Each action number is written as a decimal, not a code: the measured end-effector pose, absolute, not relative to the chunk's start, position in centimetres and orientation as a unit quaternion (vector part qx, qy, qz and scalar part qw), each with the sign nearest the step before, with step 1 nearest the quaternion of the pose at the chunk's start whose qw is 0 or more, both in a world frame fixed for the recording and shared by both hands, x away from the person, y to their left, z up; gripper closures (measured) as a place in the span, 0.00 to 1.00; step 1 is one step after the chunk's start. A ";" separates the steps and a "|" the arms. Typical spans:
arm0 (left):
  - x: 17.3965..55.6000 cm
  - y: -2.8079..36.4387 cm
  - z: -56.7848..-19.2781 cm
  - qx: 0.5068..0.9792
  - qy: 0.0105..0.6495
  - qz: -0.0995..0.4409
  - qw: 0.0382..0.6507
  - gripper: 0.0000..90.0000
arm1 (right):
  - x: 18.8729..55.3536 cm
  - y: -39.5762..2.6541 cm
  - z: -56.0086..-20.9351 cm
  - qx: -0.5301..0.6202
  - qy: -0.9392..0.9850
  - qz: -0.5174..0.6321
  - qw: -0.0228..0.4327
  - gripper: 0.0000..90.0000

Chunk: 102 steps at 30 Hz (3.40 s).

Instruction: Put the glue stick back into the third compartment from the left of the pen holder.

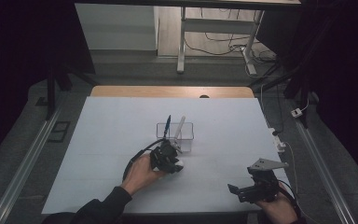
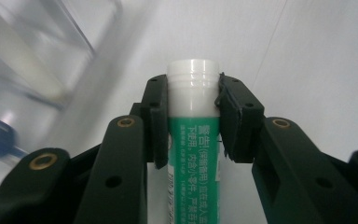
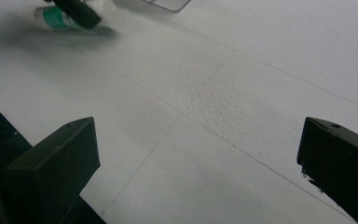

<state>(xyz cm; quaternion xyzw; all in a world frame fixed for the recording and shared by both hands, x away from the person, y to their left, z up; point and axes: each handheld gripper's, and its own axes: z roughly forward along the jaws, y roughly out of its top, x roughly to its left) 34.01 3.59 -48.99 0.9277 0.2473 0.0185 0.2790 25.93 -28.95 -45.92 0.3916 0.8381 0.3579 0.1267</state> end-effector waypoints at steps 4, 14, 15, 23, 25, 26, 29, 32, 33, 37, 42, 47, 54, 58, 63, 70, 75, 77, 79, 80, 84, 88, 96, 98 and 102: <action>34.2 4.0 -47.1 0.910 0.241 0.037 0.334 0.72 | 25.9 -29.0 -45.9 0.391 0.839 0.357 0.126 0.00; 36.7 4.6 -43.0 0.858 0.253 0.056 0.444 0.72 | 25.9 -29.1 -45.9 0.390 0.841 0.353 0.126 0.00; 37.1 4.6 -42.7 0.853 0.257 0.055 0.450 0.72 | 25.9 -29.0 -45.9 0.390 0.841 0.353 0.126 0.00; 39.6 3.9 -42.0 0.830 0.270 0.071 0.483 0.72 | 25.9 -29.0 -46.0 0.391 0.840 0.354 0.123 0.00; 40.1 3.5 -42.0 0.828 0.268 0.077 0.487 0.72 | 25.9 -29.0 -46.0 0.391 0.841 0.352 0.123 0.00; 40.3 3.3 -42.0 0.828 0.267 0.082 0.486 0.72 | 25.9 -29.0 -46.0 0.391 0.841 0.352 0.123 0.00; 41.0 2.6 -42.1 0.823 0.263 0.092 0.495 0.72 | 25.9 -29.0 -46.0 0.388 0.843 0.351 0.124 0.00; 41.6 2.1 -42.3 0.821 0.260 0.098 0.499 0.72 | 25.9 -29.0 -46.0 0.389 0.842 0.352 0.125 0.00; 41.8 2.0 -42.4 0.821 0.259 0.101 0.499 0.72 | 25.9 -29.0 -46.0 0.388 0.842 0.353 0.125 0.00; 42.3 1.6 -42.8 0.820 0.256 0.104 0.501 0.72 | 25.9 -29.0 -46.0 0.387 0.843 0.353 0.123 0.00; 42.7 1.3 -43.8 0.825 0.247 0.111 0.496 0.72 | 25.9 -29.0 -46.0 0.385 0.844 0.355 0.122 0.00; 42.8 1.2 -44.7 0.830 0.246 0.107 0.488 0.71 | 25.9 -29.0 -46.0 0.383 0.844 0.355 0.120 0.00; 42.7 1.0 -45.1 0.833 0.251 0.105 0.481 0.71 | 25.9 -29.0 -46.0 0.382 0.846 0.354 0.118 0.00; 42.6 1.1 -45.0 0.832 0.255 0.113 0.479 0.69 | 25.9 -29.0 -46.0 0.382 0.845 0.354 0.118 0.00; 42.4 1.4 -44.6 0.825 0.271 0.107 0.484 0.58 | 25.9 -29.0 -46.0 0.382 0.846 0.354 0.117 0.00; 41.6 2.3 -43.5 0.821 0.274 0.107 0.489 0.50 | 25.9 -29.0 -46.0 0.382 0.846 0.354 0.117 0.00; 40.9 2.9 -42.8 0.821 0.275 0.103 0.490 0.45 | 25.9 -28.9 -46.0 0.383 0.846 0.353 0.117 0.00; 40.8 3.1 -42.7 0.820 0.277 0.097 0.492 0.41 | 25.9 -28.9 -46.0 0.383 0.846 0.353 0.117 0.00; 40.6 3.4 -42.6 0.819 0.279 0.095 0.493 0.38 | 25.9 -28.9 -46.0 0.383 0.846 0.353 0.117 0.00; 40.5 3.5 -42.6 0.819 0.283 0.090 0.491 0.36 | 25.9 -28.9 -46.0 0.383 0.846 0.353 0.117 0.00; 39.8 4.0 -42.3 0.823 0.284 0.089 0.483 0.26 | 25.9 -29.0 -46.0 0.384 0.845 0.354 0.117 0.00; 39.0 4.6 -41.9 0.829 0.288 0.085 0.471 0.16 | 26.0 -29.0 -46.0 0.386 0.843 0.356 0.114 0.00; 37.0 6.6 -41.7 0.836 0.297 0.072 0.456 0.05 | 26.0 -29.0 -46.0 0.388 0.843 0.356 0.112 0.00; 36.4 7.2 -41.8 0.838 0.298 0.072 0.451 0.04 | 26.0 -29.0 -46.0 0.388 0.843 0.356 0.112 0.00; 35.0 8.6 -41.9 0.838 0.300 0.062 0.451 0.02 | 26.0 -29.0 -46.0 0.387 0.843 0.356 0.111 0.00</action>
